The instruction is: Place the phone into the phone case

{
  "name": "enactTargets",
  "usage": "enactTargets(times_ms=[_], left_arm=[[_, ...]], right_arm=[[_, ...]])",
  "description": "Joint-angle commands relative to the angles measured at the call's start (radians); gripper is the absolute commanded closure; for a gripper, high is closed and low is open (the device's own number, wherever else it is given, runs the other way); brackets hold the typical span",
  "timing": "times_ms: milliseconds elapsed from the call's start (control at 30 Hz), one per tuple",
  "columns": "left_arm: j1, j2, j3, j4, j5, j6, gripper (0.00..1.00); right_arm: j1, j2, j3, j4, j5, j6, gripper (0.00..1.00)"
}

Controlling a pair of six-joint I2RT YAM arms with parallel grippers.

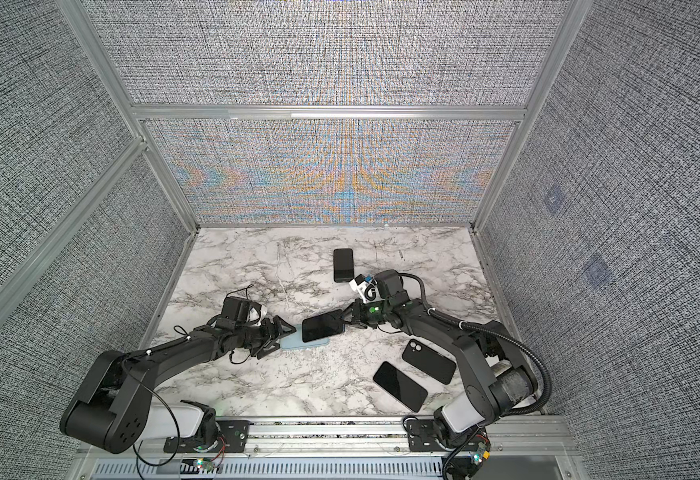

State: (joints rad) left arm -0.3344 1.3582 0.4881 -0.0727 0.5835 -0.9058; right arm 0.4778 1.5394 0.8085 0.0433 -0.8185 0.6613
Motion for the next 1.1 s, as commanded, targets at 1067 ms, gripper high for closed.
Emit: enactTargets(times_ms=[1067], left_arm=[[0.02,0.119,0.136,-0.175,-0.106,0.105,0.25]], right_arm=[[0.034,0.187,0.148,-0.08,-0.051,0.005,0.9]])
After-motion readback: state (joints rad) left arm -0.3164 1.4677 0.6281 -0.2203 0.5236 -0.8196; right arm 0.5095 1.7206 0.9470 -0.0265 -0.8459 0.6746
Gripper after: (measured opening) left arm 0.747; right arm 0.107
